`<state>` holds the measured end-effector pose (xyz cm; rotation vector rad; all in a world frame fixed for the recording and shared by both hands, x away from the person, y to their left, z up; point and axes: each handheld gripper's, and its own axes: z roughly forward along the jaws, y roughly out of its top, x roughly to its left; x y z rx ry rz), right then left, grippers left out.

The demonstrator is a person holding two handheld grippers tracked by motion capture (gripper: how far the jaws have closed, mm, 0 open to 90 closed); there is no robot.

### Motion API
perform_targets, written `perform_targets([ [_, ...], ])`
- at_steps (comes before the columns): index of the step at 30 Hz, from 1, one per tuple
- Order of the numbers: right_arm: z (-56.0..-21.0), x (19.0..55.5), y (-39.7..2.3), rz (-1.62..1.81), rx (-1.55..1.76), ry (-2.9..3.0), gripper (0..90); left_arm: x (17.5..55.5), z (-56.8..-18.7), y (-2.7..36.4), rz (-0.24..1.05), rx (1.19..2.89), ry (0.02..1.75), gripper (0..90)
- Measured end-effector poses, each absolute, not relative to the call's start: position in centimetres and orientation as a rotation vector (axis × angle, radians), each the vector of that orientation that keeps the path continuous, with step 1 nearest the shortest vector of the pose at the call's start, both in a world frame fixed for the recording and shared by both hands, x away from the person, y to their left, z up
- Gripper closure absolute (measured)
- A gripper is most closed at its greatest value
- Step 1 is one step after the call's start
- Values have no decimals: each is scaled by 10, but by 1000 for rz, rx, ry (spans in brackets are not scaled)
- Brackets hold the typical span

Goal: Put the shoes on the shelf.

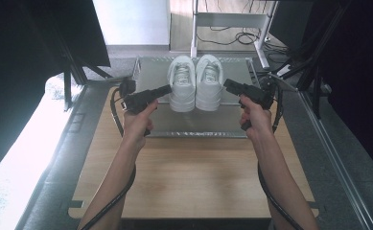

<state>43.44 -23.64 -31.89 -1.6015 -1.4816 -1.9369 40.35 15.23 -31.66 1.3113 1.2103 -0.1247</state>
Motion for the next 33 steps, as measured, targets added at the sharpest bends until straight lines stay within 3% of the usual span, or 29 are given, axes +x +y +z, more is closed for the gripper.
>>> perform_targets([
  [5, -326, 416, -239, -1976, -1561, -1492, 827, 385, -323, 150, -157, 1291, 1175, 701],
  [8, -334, 408, -237, -1971, -1526, -1492, 900, 375, -331, 144, -170, 1306, 1157, 824],
  [10, -337, 406, -235, -1967, -1513, -1490, 900, 374, -333, 141, -173, 1313, 1152, 881],
  [15, -352, 403, -218, -1915, -1460, -1492, 900, 373, -346, 124, -206, 1345, 1132, 897],
  [22, -362, 411, -209, -1889, -1470, -1478, 900, 385, -351, 117, -147, 1376, 1168, 899],
  [33, -355, 418, -211, -1928, -1540, -1510, 900, 397, -340, 116, -108, 1396, 1141, 900],
])
